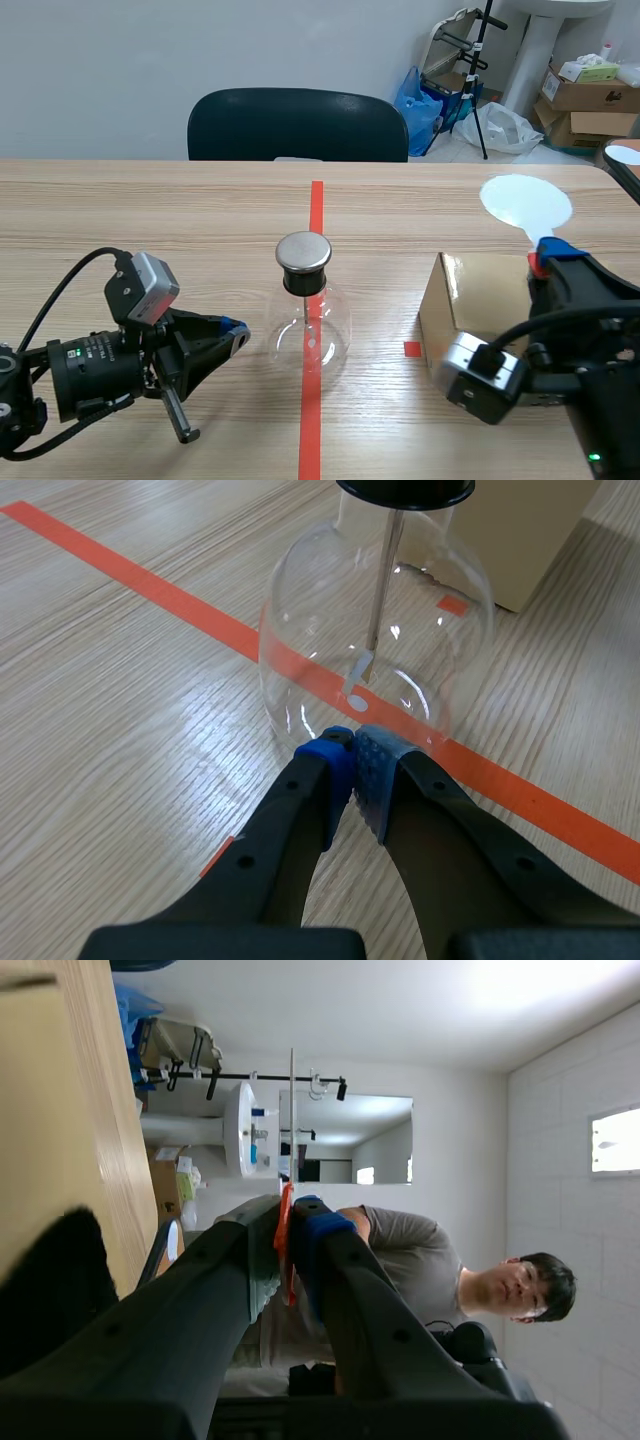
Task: Do the electroscope experiment
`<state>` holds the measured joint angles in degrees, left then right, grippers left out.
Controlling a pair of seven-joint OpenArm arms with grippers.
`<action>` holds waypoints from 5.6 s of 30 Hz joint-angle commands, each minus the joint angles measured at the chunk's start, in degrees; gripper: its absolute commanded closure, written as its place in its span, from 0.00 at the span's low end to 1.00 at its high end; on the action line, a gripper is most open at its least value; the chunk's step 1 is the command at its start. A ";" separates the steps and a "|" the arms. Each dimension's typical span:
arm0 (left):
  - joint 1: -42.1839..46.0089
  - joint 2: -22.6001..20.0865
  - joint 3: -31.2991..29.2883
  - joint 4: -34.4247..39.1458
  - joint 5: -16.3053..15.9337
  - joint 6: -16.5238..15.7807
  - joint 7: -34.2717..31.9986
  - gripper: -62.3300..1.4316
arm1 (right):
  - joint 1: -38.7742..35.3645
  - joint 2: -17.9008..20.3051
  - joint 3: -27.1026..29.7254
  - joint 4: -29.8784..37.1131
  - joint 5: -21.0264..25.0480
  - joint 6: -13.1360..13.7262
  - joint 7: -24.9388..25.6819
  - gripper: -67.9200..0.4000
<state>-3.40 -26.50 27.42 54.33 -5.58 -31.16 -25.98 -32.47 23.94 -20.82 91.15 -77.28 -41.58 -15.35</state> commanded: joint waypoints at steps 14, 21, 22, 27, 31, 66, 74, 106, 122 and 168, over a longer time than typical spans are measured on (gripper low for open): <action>30.53 -10.27 -20.70 27.41 -0.52 -4.92 -13.68 0.93 | -4.59 -17.84 29.70 -3.23 13.14 -3.28 39.67 0.98; 46.12 -10.64 -32.22 42.69 -0.57 -8.72 -13.70 0.93 | -2.32 -21.81 37.90 -10.29 18.23 -3.28 54.16 0.98; 47.65 -10.64 -33.42 44.33 -0.57 -8.72 -13.68 0.93 | -1.86 -21.90 38.66 -11.32 18.88 -3.28 55.91 0.98; 51.19 -10.64 -36.52 48.41 -0.57 -8.72 -13.64 0.93 | 0.94 -21.90 41.53 -16.76 18.99 -3.28 59.71 0.98; 51.15 -10.64 -37.00 48.50 -0.55 -8.72 -13.44 0.93 | 2.34 -21.90 42.27 -19.74 18.01 -3.28 60.08 0.98; 51.15 -10.64 -38.42 48.50 -0.57 -8.72 -13.20 0.00 | 1.14 -23.04 40.74 -21.24 11.96 -3.28 54.03 0.98; 51.15 -10.67 -38.42 48.50 -0.57 -8.72 -13.20 0.00 | 0.96 -22.88 40.74 -21.20 11.43 -3.28 57.16 0.98; 51.15 -10.67 -38.42 48.50 -0.57 -8.72 -13.00 0.00 | -0.68 -22.69 40.81 -21.14 14.49 -3.28 61.09 0.98; 51.15 -10.69 -38.42 48.50 -0.57 -8.72 -13.00 0.00 | -0.74 -22.51 41.92 -21.16 13.92 -3.28 60.30 0.98; 51.15 -10.67 -38.42 48.50 -0.55 -8.72 -12.55 0.00 | -0.33 -22.56 43.30 -21.27 9.62 -1.49 64.81 0.98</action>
<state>47.90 -37.45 -10.92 102.56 -5.41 -39.81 -37.95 -32.93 0.86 22.76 69.58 -67.70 -42.04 47.31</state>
